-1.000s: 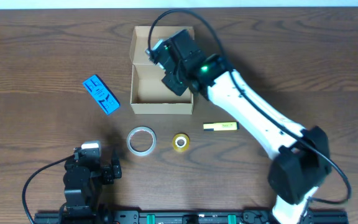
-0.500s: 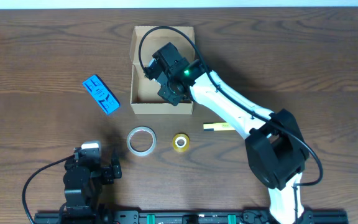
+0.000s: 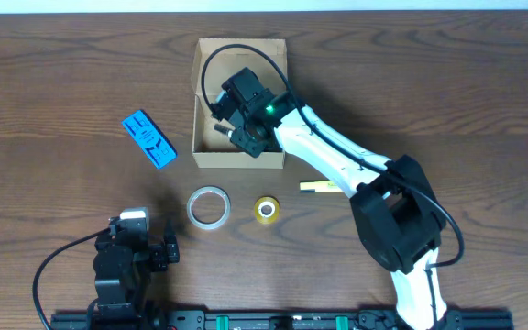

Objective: Pack container
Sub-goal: 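Carry the marker with the right gripper and lower it into the box, then release the marker and move the right gripper to the yellow highlighter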

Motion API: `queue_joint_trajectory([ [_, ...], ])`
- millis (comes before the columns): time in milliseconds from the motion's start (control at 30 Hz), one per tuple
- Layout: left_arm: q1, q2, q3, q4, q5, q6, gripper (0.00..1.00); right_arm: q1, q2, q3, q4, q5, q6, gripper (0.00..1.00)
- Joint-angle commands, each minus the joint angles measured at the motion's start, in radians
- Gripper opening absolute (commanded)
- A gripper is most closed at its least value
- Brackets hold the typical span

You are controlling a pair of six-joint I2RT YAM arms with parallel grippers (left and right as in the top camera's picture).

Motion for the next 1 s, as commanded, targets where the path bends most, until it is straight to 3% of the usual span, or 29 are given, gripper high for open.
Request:
queue_joint_trajectory([
  [0, -0.005, -0.006, -0.009, -0.003, -0.008, 0.014, 0.95, 0.011, 0.001, 0.006, 0.019, 0.000, -0.003, 0.38],
  [233, -0.005, -0.006, -0.009, -0.003, -0.008, 0.014, 0.95, 0.016, -0.019, 0.116, -0.037, 0.000, 0.021, 0.47],
  [267, -0.005, -0.006, -0.009, -0.002, -0.008, 0.014, 0.95, 0.016, -0.033, 0.151, -0.065, 0.005, 0.031, 0.56],
  [300, -0.005, -0.006, -0.009, -0.003, -0.008, 0.014, 0.95, 0.016, -0.041, 0.170, -0.078, 0.013, 0.031, 0.91],
  [333, -0.005, -0.006, -0.009, -0.003, -0.008, 0.014, 0.95, 0.016, -0.054, 0.186, -0.092, 0.030, 0.031, 0.99],
  [533, -0.005, -0.006, -0.009, -0.003, -0.008, 0.014, 0.95, 0.013, -0.121, 0.235, -0.275, 0.074, 0.075, 0.99],
  [733, -0.005, -0.006, -0.009, -0.002, -0.008, 0.014, 0.95, -0.032, -0.211, 0.218, -0.492, -0.006, 0.066, 0.99],
  [967, -0.005, -0.006, -0.009, -0.003, -0.008, 0.014, 0.95, -0.143, -0.413, 0.015, -0.498, -0.074, -0.047, 0.99],
])
